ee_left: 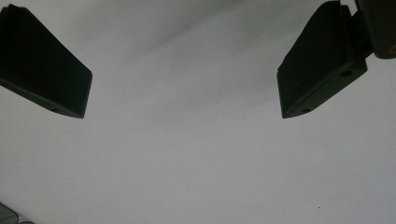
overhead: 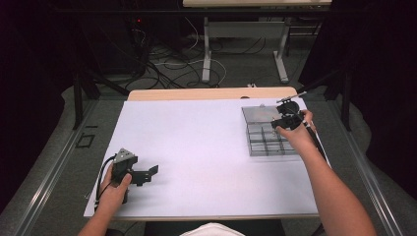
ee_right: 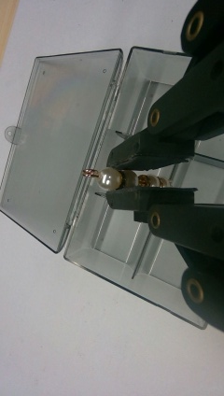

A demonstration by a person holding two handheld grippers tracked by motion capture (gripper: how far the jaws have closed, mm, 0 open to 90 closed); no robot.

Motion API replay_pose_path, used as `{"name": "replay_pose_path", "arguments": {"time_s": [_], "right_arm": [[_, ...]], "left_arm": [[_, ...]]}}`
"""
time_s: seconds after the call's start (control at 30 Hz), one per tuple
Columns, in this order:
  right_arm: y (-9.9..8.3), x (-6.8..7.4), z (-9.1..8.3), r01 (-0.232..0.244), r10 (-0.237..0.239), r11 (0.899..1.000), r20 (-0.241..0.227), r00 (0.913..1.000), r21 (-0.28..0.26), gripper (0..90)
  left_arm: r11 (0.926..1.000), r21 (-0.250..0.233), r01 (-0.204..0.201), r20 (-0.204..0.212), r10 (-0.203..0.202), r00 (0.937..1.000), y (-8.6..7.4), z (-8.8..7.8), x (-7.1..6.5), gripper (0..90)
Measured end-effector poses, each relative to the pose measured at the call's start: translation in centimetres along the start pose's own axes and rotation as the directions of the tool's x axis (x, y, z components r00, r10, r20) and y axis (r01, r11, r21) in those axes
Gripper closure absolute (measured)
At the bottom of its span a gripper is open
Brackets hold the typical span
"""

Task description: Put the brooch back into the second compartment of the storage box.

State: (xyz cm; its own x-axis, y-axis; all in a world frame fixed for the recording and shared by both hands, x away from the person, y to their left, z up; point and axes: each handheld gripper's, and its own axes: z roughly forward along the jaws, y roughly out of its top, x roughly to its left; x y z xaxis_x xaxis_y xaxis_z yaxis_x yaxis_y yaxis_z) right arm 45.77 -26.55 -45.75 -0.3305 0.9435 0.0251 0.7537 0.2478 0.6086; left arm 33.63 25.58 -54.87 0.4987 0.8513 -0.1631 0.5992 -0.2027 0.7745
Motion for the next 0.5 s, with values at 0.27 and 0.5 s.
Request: {"name": "replay_pose_path", "arguments": {"time_s": [0.27,0.5], "right_arm": [[0.1,-0.2,0.6,-0.072,0.072,0.997,0.002,0.9974,0.003,80.1],[0.0,-0.6,1.2,-0.147,0.147,0.989,0.003,0.9892,0.015,80.0]], "left_arm": [[1.0000,-0.002,0.000,0.001,0.000,1.0000,0.0,0.0,0.0,3.2],[1.0000,-0.003,0.000,0.003,0.000,1.0000,0.0,0.0,0.0,3.2]]}}
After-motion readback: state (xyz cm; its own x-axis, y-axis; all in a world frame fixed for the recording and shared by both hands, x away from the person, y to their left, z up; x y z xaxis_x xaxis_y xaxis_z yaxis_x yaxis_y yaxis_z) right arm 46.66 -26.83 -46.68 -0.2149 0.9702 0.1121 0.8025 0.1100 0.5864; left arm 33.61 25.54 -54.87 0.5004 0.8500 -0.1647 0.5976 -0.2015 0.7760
